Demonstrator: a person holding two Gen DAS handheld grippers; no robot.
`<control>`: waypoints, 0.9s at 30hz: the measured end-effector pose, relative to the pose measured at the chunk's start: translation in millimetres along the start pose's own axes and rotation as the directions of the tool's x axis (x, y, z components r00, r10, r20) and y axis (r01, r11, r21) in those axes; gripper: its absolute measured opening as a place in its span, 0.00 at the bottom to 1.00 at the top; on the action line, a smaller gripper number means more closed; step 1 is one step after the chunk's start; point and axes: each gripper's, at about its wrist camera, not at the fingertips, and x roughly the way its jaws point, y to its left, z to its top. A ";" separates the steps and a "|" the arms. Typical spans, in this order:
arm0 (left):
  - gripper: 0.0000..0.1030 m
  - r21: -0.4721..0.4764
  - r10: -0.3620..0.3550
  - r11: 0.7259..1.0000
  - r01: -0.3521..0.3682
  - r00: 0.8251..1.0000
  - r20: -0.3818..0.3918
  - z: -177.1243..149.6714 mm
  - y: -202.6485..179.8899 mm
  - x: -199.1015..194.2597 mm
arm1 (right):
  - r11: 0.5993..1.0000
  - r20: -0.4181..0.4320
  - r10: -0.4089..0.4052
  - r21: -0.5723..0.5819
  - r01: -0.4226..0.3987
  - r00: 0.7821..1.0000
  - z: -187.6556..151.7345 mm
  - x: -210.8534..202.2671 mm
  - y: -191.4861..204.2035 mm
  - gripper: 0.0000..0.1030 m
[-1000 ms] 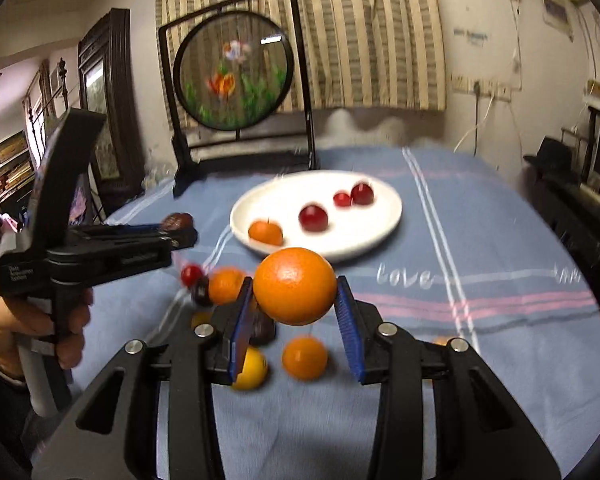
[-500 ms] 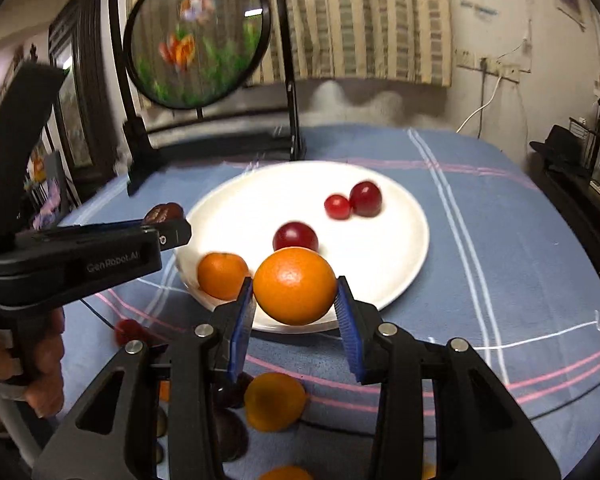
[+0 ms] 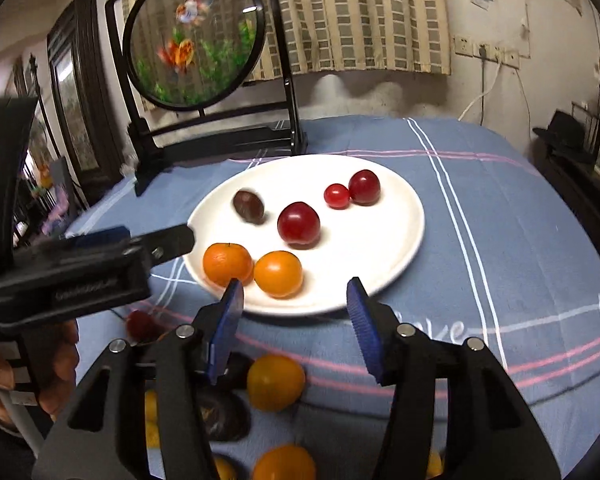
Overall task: Organize fruits
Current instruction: 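Place both fruits on the white plate and open both tools, then grasp a small yellow fruit with the left tool while the right tool grasps a mandarin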
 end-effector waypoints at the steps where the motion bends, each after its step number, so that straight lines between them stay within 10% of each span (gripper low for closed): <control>1: 0.93 -0.003 -0.002 1.000 0.002 1.000 0.012 -5.1 0.5 -6.5 | 1.000 -0.006 0.012 0.016 -0.012 1.000 -3.8 -5.7 -3.7 0.57; 27: 0.98 0.111 -0.042 0.992 0.054 0.994 -0.101 -96.1 -5.0 -44.0 | 0.983 -0.110 0.061 -0.164 -0.079 0.992 -88.9 -62.3 9.0 0.60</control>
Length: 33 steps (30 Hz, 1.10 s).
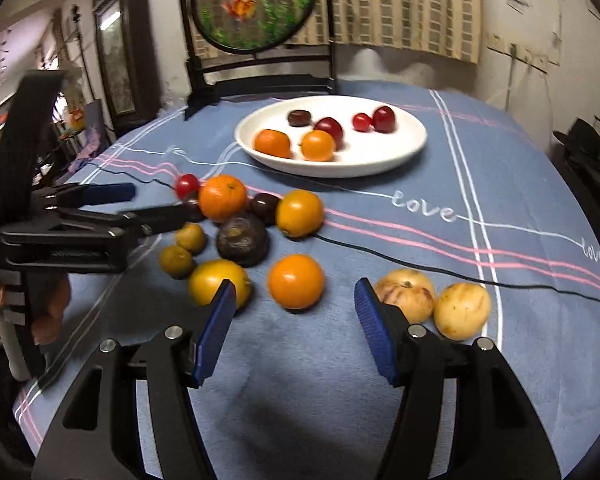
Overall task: Organize fruits
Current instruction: 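Grasp a small yellow fruit with the left tool while the right tool grasps a mandarin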
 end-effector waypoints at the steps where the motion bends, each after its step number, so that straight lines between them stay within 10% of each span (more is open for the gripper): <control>1: 0.98 0.011 -0.008 1.000 0.008 1.000 -0.018 -0.6 -1.3 1.4 | 1.000 -0.004 -0.007 -0.014 0.007 1.000 -0.6 1.8 2.3 0.60; 15: 0.97 0.084 -0.034 0.996 0.043 0.994 -0.107 -19.1 -8.4 9.9 | 0.999 -0.073 -0.042 -0.008 0.041 0.996 -5.5 18.3 -2.1 0.60; 19: 0.64 0.053 -0.023 0.998 0.031 0.988 -0.150 -21.8 1.5 20.0 | 0.999 -0.079 -0.042 -0.005 0.042 0.996 -6.0 19.3 -3.0 0.60; 24: 0.60 0.078 -0.005 0.997 0.017 0.989 -0.147 -24.3 -1.6 24.2 | 0.999 -0.074 -0.046 -0.009 0.045 0.996 -6.3 18.9 -2.8 0.60; 27: 0.28 0.129 -0.017 0.991 0.032 0.993 -0.117 -26.1 -13.4 22.5 | 0.999 -0.072 -0.047 -0.013 0.046 0.996 -6.9 18.9 -1.9 0.60; 33: 0.24 0.136 -0.076 0.987 0.091 0.991 -0.108 -24.4 -19.7 16.6 | 0.999 -0.065 -0.054 0.001 0.054 0.996 -7.4 22.3 -3.7 0.60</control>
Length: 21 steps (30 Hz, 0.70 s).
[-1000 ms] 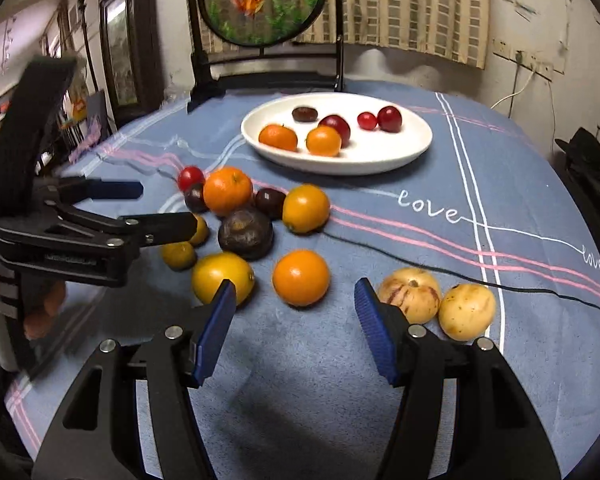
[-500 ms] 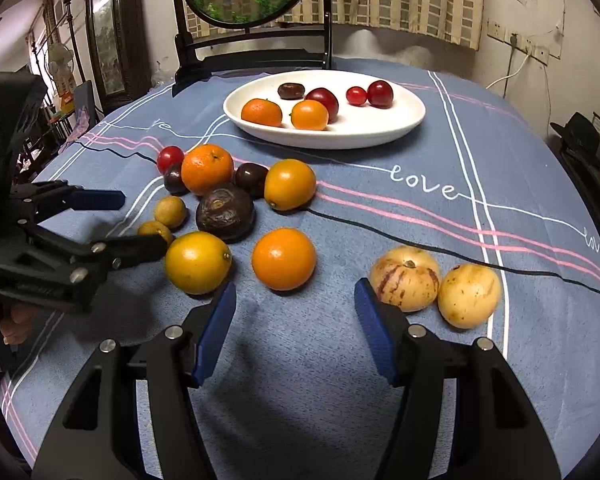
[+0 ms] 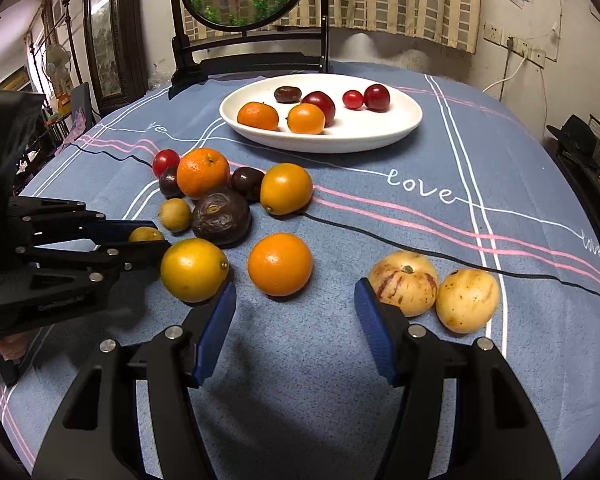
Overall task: Organize fruits
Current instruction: 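Grasp a small yellow fruit with the left tool while the right tool grasps a mandarin, then place both fruits on the white plate and open both tools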
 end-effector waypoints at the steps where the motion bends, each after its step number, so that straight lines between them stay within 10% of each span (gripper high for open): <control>1: 0.24 -0.009 -0.004 1.000 0.004 1.000 0.007 1.0 1.6 -1.6 | 1.000 -0.006 0.005 0.011 -0.005 1.000 1.4 2.4 -0.6 0.60; 10: 0.24 -0.047 -0.023 0.999 0.023 1.000 0.014 1.8 9.9 -3.9 | 0.998 -0.077 -0.063 -0.020 0.062 0.995 17.0 29.0 17.3 0.36; 21: 0.24 -0.099 -0.020 0.995 0.027 0.997 0.078 7.1 19.7 -16.6 | 0.998 0.024 -0.061 -0.005 0.062 0.998 40.1 -18.4 10.2 0.35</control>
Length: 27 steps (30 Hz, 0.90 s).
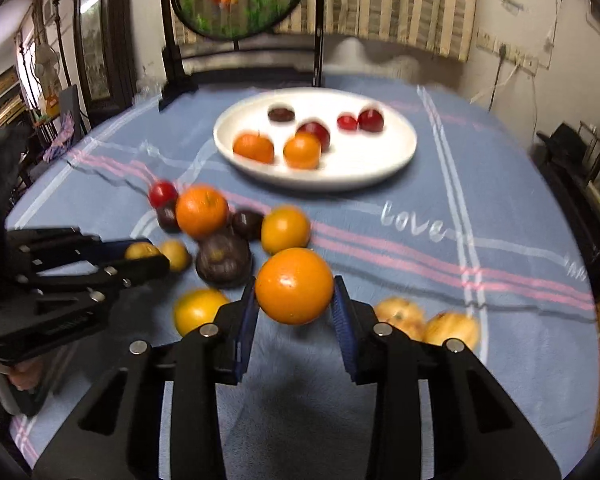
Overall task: Organize fruits
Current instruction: 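Place both fruits on the white plate and open both tools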
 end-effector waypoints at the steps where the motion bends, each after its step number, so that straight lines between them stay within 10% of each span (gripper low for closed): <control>1: 0.24 -0.009 0.001 1.000 -0.001 1.000 0.011 2.0 1.6 -3.6 | 1.000 0.023 -0.006 -0.001 0.006 1.000 4.8 -5.2 -0.1 0.35; 14: 0.24 -0.007 0.103 0.995 -0.104 0.984 0.147 100.7 -1.5 -14.9 | 0.995 0.137 -0.043 0.093 0.030 0.990 63.7 33.0 -22.7 0.35; 27: 0.32 -0.089 0.192 0.978 -0.190 0.981 0.015 142.1 13.3 84.4 | 0.998 0.015 -0.024 0.067 0.022 1.000 81.9 93.5 -22.5 0.39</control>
